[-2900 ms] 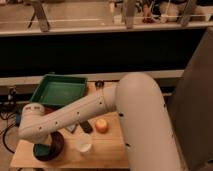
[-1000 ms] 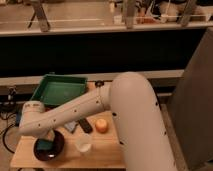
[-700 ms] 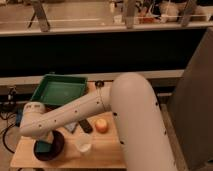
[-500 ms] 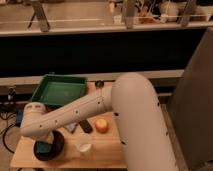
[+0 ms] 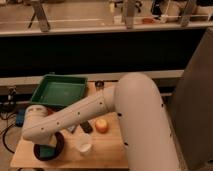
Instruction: Wipe purple bowl with sponge
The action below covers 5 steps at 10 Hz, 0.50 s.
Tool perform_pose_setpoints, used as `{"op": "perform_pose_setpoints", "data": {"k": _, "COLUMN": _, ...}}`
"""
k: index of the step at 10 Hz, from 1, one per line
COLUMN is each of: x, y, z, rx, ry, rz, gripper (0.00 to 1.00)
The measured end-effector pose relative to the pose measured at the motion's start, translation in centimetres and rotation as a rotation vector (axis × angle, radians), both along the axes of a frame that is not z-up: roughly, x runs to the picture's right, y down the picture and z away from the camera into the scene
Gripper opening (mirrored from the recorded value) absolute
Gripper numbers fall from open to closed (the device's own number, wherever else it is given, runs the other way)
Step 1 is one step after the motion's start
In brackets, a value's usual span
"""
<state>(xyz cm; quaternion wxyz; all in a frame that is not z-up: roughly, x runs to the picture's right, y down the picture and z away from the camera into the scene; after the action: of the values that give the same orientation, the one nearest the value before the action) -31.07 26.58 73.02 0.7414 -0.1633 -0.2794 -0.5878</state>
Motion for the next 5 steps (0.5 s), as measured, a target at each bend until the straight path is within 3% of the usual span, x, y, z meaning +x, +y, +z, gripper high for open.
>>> {"op": "perform_pose_setpoints", "data": {"k": 5, "x": 1.1, "y": -1.2, "z": 1.4, "rx": 0.031, "ry": 0.055, "rz": 0.003, "gripper": 0.00}}
